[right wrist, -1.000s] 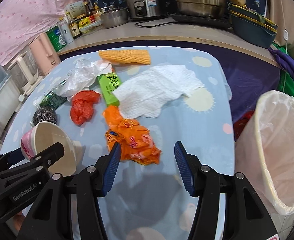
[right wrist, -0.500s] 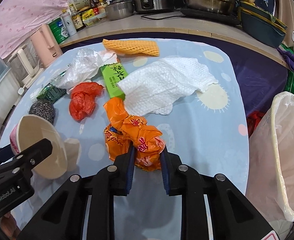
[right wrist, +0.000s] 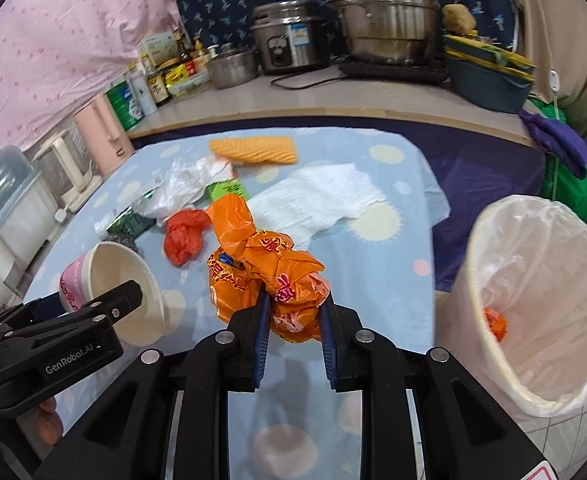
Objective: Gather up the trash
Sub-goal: 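Move both tools over the bin and release the bag and cup inside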
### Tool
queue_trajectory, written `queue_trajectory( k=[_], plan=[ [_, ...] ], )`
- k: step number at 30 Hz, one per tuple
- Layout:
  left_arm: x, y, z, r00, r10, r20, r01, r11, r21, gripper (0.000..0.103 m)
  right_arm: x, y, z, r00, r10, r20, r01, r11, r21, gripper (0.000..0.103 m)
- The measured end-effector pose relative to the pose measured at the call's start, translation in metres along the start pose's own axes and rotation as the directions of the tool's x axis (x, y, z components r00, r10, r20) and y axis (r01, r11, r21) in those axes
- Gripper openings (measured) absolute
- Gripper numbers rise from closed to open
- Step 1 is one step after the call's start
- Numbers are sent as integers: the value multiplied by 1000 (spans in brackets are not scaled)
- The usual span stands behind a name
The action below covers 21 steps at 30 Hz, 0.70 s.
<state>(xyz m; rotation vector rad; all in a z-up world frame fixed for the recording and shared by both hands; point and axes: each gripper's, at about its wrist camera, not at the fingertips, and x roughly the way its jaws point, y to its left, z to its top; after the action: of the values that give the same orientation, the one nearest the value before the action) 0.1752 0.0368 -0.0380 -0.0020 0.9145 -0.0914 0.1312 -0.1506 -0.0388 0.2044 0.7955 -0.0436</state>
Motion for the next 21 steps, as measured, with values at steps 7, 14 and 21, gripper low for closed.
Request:
queue_trajectory(
  k=[7, 14, 21],
  plan=[
    [-14, -32, -3, 999, -32, 21, 31, 998, 54, 77, -22, -45, -5, 997, -73, 27, 71, 995, 74, 21],
    [-27, -74, -8, 996, -78, 37, 73, 989, 125, 77, -40, -94, -13, 989, -146, 38, 138, 977, 161, 21],
    [-42, -121, -13, 989, -141, 50, 129, 972, 198, 77, -56, -137, -21, 976, -214, 41, 199, 952, 234, 22]
  ],
)
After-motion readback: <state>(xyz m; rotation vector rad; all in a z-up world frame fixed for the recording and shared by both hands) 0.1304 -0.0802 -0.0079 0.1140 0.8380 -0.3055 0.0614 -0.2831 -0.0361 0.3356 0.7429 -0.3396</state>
